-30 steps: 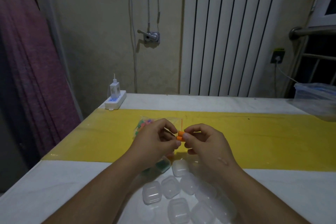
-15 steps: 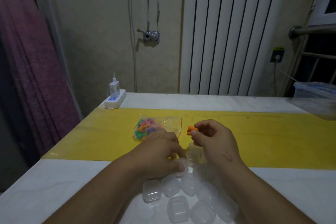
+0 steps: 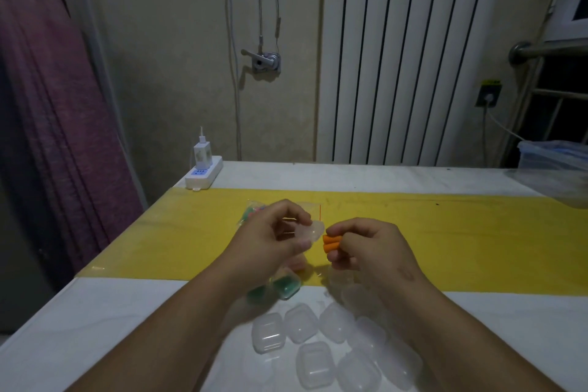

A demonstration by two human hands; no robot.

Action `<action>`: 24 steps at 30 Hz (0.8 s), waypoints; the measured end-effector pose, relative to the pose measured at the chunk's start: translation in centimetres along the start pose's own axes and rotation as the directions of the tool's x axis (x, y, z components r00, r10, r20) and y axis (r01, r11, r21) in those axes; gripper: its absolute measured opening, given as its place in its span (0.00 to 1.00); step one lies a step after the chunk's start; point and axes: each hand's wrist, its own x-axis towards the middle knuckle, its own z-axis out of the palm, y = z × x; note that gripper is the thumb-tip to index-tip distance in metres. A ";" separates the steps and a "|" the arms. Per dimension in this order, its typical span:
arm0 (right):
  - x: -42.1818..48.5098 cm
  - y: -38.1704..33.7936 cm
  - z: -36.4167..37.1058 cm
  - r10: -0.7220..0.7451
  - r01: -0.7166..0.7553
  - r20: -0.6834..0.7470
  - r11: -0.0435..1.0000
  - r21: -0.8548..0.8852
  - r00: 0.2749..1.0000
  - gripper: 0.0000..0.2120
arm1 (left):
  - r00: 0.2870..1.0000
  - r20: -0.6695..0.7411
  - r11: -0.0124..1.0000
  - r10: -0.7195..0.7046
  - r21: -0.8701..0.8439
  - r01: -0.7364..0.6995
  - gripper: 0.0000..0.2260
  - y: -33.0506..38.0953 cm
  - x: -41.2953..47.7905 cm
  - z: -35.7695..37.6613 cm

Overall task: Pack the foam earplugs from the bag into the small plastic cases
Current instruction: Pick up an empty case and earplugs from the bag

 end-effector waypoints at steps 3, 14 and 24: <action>-0.2 -0.3 0.0 0.038 -0.040 0.042 0.998 0.041 0.998 0.10 | 1.000 0.001 1.000 0.016 -0.024 -0.016 0.09 -0.2 0.2 -0.1; -0.5 0.0 0.2 -0.009 0.009 0.062 1.000 -0.003 0.998 0.07 | 0.998 0.004 0.997 0.057 0.048 -0.057 0.14 -0.3 0.2 0.0; -0.6 0.3 0.8 -0.018 0.019 0.047 0.999 -0.031 0.999 0.06 | 0.977 -0.039 0.964 0.212 0.171 -0.202 0.10 -0.8 0.7 0.5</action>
